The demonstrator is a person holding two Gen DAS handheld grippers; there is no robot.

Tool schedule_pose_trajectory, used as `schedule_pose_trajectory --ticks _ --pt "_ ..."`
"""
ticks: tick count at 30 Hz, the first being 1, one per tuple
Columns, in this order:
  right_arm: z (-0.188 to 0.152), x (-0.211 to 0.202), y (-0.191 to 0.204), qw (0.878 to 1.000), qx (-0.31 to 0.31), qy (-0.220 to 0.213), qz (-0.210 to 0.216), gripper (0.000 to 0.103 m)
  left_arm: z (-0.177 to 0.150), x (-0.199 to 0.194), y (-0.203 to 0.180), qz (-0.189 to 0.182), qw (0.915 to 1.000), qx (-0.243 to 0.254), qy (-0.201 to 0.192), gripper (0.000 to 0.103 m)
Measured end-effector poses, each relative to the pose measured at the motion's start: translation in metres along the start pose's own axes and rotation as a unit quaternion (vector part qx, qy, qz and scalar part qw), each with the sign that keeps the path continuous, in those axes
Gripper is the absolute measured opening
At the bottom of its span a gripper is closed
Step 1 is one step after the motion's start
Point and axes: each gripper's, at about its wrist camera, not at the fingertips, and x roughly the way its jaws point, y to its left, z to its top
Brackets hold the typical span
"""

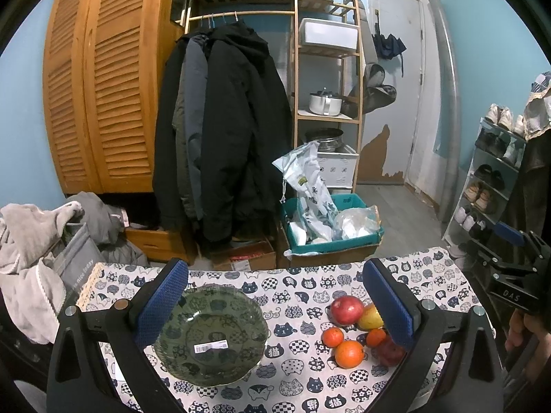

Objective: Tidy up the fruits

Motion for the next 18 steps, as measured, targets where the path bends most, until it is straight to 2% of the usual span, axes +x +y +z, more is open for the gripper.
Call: schedule_pose_trajectory --ticks 18 --pt "-0.0004 -0.0006 -0.0024 1.000 -0.002 -0.002 -0.002 0.087 -0.0025 -0.0019 -0.0022 0.000 1.0000 0.000 -0.001 0.102"
